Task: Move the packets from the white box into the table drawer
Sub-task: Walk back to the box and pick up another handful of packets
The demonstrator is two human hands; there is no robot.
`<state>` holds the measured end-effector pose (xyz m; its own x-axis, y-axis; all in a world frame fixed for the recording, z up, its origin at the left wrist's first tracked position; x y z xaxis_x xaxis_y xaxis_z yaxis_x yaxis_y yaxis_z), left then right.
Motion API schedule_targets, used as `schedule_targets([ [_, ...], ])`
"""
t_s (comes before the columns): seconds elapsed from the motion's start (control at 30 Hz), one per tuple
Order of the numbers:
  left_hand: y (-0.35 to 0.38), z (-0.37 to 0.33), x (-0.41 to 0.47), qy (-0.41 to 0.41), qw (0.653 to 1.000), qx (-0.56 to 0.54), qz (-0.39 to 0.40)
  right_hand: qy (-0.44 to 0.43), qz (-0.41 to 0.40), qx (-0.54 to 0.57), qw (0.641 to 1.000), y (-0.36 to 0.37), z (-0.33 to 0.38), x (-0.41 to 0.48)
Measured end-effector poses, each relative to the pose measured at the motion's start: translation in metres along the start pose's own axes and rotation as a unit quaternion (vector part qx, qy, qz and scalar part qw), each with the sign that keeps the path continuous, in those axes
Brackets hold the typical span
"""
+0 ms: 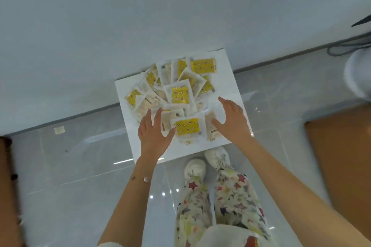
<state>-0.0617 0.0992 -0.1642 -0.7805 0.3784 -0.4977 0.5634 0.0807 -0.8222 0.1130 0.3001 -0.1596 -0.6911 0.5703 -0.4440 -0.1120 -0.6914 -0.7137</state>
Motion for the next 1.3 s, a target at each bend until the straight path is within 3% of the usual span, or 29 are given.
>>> schedule_targets([
  [0.13, 0.02, 0.023, 0.029, -0.027, 0.999, 0.002, -0.029, -0.044, -0.019, -0.011, 0.999, 0.01, -0.013, 0.072],
  [0.3, 0.006, 0.027, 0.044, 0.009, 0.995, 0.029, -0.093, -0.102, -0.066, -0.05, 0.991, -0.01, -0.007, 0.156],
  [0.43, -0.006, 0.042, 0.058, -0.033, 0.992, -0.082, -0.095, -0.105, -0.071, -0.116, 0.985, -0.022, -0.001, 0.2],
  [0.6, -0.009, 0.052, 0.073, -0.088, 0.987, -0.12, -0.066, -0.096, -0.072, -0.148, 0.982, -0.026, 0.003, 0.196],
  [0.73, -0.009, 0.062, 0.07, -0.134, 0.978, -0.145, -0.07, -0.032, -0.042, -0.12, 0.991, -0.027, -0.018, 0.177],
  [0.97, -0.005, 0.089, 0.06, -0.21, 0.945, -0.234, -0.093, 0.048, -0.052, 0.144, 0.987, -0.027, -0.035, 0.149],
  [1.2, -0.002, 0.097, 0.055, -0.211, 0.923, -0.299, -0.116, -0.016, 0.006, -0.003, 1.0, -0.001, 0.013, 0.153],
  [1.3, -0.001, 0.103, 0.05, -0.221, 0.912, -0.32, -0.128, -0.016, 0.042, 0.048, 0.998, 0.011, 0.015, 0.157],
])
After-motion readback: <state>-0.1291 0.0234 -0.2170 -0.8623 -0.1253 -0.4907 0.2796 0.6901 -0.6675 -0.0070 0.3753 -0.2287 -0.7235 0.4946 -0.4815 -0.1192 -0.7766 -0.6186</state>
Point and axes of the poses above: each hand's wrist, its own x-axis towards the middle knuckle, its own y-axis out of the palm, z = x × y, the point moved 9 cm from there along x, towards the middle knuckle, and after that the axes turned 10 degrees about -y, right-handed, at the moved point
